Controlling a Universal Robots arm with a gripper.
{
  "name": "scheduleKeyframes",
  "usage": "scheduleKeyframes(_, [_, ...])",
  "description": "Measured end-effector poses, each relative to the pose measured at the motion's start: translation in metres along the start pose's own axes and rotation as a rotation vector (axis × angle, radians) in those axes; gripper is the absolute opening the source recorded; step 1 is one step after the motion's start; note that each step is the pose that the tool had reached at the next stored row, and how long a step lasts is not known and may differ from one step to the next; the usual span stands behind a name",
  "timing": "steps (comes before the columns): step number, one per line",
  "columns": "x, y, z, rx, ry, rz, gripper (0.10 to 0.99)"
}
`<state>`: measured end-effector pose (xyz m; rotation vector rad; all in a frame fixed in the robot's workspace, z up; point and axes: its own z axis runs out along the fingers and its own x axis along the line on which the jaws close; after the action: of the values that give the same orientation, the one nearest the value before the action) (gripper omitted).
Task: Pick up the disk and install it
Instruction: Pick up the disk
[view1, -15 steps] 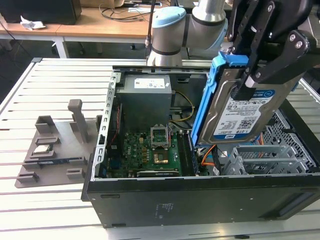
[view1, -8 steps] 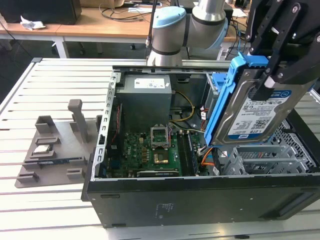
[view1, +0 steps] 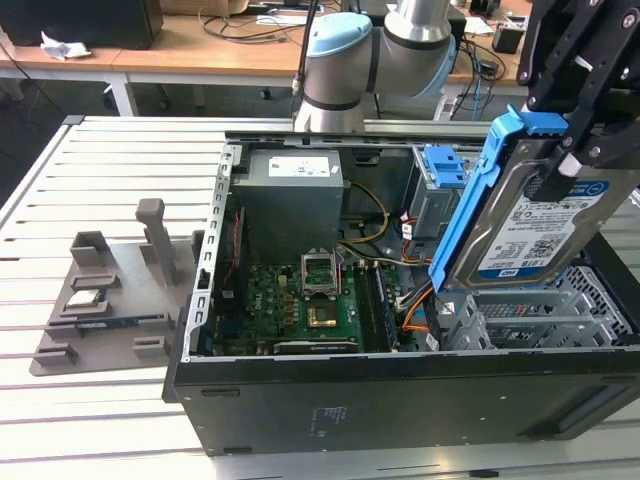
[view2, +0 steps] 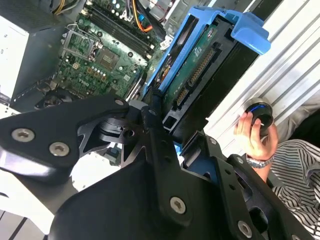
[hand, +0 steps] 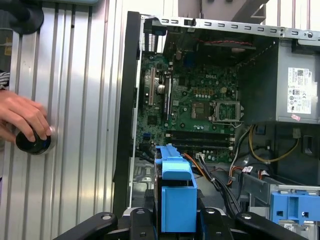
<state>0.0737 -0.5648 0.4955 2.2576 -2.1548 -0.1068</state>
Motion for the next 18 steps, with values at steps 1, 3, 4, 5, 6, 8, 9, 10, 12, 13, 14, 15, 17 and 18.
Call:
scheduleKeyframes(1, [0.0001, -0.002, -0.0001, 0.0, 0.0002, 0.0, 0.369])
scheduleKeyframes(3, [0.0003, -0.0068, -0.0004, -0.001, 0.0007, 0.0, 0.369])
scheduleKeyframes(4, [0.0004, -0.0083, -0.0005, -0.001, 0.0008, 0.0, 0.369])
scheduleKeyframes(5, [0.0004, -0.01, -0.0006, -0.001, 0.001, 0.0, 0.369])
scheduleKeyframes(6, [0.0006, -0.0124, -0.0007, -0.001, 0.0012, 0.0, 0.369])
scheduleKeyframes(8, [0.0008, -0.0175, -0.001, -0.002, 0.0017, 0.0, 0.369])
scheduleKeyframes(9, [0.0009, -0.0192, -0.0011, -0.002, 0.0019, 0.0, 0.369])
scheduleKeyframes(10, [0.001, -0.0214, -0.0012, -0.002, 0.0021, 0.0, 0.369])
scheduleKeyframes(12, [0.0011, -0.025, -0.0015, -0.002, 0.0026, 0.0, 0.369])
scheduleKeyframes(13, [0.0012, -0.0265, -0.0015, -0.003, 0.0027, 0.0, 0.369])
scheduleKeyframes(14, [0.0013, -0.0292, -0.0017, -0.003, 0.0032, 0.0, 0.369])
scheduleKeyframes(15, [0.0014, -0.0309, -0.0017, -0.003, 0.0034, 0.0, 0.369])
scheduleKeyframes(17, [0.0016, -0.0341, -0.0019, -0.004, 0.0039, 0.0, 0.369])
scheduleKeyframes(18, [0.0016, -0.0358, -0.002, -0.004, 0.004, 0.0, 0.369])
